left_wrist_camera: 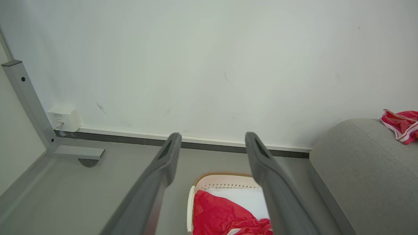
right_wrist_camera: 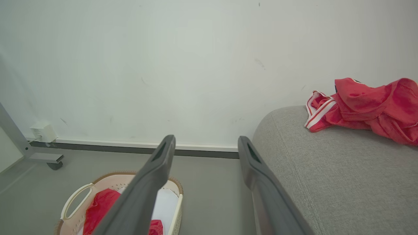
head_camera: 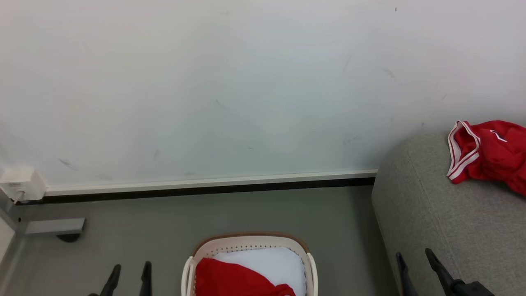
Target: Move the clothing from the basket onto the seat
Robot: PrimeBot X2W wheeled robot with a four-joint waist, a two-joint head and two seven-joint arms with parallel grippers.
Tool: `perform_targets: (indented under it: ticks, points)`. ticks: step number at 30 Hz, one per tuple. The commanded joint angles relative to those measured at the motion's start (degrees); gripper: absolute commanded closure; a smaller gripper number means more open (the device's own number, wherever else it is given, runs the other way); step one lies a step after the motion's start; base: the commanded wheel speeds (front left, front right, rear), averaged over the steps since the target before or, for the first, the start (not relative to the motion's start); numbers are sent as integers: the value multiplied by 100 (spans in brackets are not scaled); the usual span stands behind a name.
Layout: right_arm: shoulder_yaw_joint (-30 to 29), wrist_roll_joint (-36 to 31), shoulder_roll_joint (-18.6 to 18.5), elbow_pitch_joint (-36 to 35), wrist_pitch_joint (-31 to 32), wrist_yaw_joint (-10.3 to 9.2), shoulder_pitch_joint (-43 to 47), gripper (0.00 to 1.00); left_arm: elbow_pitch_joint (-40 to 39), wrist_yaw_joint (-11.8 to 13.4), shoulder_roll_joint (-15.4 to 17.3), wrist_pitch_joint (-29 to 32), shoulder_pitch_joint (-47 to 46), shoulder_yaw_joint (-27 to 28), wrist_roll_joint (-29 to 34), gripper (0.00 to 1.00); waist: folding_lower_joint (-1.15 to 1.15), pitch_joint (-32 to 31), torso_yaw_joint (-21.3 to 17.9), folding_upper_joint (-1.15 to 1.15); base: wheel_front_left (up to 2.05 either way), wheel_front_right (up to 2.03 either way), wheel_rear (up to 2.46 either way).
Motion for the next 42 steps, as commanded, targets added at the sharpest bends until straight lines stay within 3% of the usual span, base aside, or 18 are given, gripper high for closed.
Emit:
perform_targets:
  ticks: [1,17,28,34,42]
  points:
    - [12,29,-10,27,-20,-14,-18,0,27,-30,-9,-3,-2,56,109,0,0,8,-5,0,0,0,0]
    - [39,3,-9,-95,-21,-14,-145,0,78,-130,-129,-3,-162,103,252,0,0,182,-205,0,0,0,0]
    - [204,23,-11,-376,-21,-14,-559,0,545,-133,417,22,-1198,-1514,-62,0,0,823,-696,0,0,0,0]
    - [325,125,-6,-695,-21,-14,-852,0,1189,-122,982,635,-2112,-2690,-407,0,0,1381,-1198,0,0,0,0]
    - [536,385,-7,-1191,-20,-15,-1181,0,2140,-122,1511,1562,-3120,-3484,-828,0,0,2363,-1824,0,0,0,0]
